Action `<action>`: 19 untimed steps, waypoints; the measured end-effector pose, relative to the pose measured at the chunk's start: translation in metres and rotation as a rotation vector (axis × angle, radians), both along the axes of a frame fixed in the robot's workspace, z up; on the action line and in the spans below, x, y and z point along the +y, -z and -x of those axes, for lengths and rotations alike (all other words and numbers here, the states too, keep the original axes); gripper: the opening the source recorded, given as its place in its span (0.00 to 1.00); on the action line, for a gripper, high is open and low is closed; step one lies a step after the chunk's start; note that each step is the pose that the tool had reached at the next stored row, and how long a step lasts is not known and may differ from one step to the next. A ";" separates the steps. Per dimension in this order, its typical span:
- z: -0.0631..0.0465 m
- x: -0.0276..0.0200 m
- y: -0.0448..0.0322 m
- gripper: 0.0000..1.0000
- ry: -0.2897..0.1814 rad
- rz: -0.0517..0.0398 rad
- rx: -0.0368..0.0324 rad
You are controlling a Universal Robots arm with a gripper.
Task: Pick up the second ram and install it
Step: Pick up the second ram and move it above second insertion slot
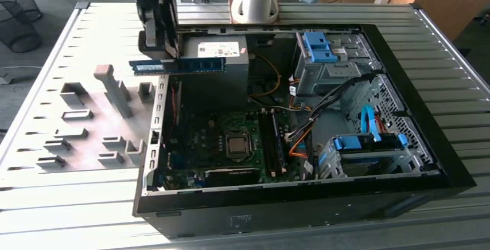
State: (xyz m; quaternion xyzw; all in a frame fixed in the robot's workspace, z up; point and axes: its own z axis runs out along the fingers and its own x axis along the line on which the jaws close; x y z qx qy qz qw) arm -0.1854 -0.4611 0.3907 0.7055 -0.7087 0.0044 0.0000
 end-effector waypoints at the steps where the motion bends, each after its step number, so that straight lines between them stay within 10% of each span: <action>1: -0.002 0.0000 0.0000 0.14 0.000 0.0000 0.0000; 19: -0.039 0.0000 0.0000 0.14 0.000 0.0000 0.0000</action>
